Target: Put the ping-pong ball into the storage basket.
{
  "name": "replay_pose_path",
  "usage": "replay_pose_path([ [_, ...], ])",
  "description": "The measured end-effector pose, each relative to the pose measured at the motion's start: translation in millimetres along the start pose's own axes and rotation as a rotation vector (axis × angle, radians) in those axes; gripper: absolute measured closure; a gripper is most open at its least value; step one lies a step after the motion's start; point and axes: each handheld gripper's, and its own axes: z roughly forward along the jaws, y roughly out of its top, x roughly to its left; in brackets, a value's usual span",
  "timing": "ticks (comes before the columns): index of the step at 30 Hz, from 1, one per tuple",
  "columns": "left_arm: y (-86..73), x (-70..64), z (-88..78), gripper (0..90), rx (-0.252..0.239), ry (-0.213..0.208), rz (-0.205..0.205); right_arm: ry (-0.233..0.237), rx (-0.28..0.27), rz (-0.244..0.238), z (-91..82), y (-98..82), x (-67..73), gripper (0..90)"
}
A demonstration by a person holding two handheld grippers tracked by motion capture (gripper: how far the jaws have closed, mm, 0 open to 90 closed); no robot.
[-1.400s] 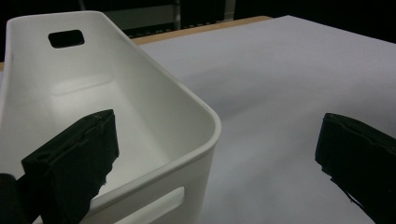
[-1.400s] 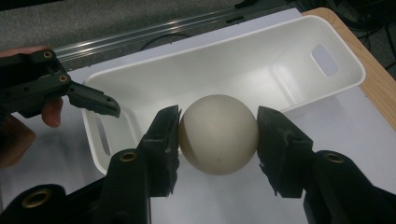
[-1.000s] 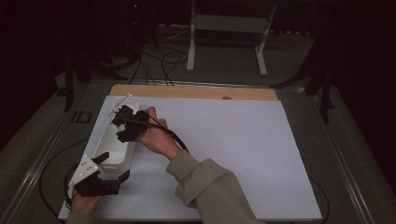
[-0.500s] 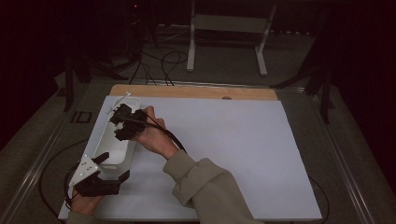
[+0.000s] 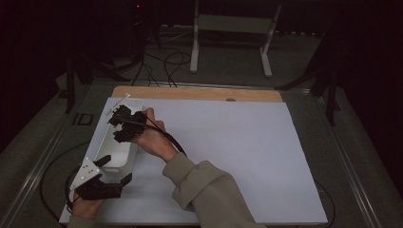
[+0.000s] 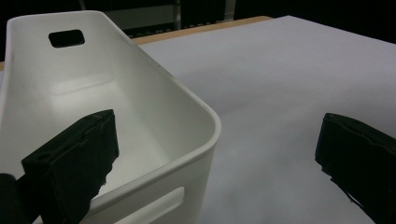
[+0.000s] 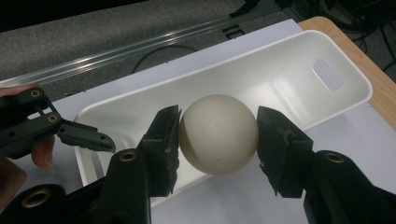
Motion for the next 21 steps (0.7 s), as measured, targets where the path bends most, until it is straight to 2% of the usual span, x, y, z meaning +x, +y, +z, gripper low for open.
replay_pose_path([
  [21,0.0,0.2,-0.1,0.1,-0.001,-0.003,-0.002,0.006,0.002,-0.002,8.3,3.5,4.3,49.8],
])
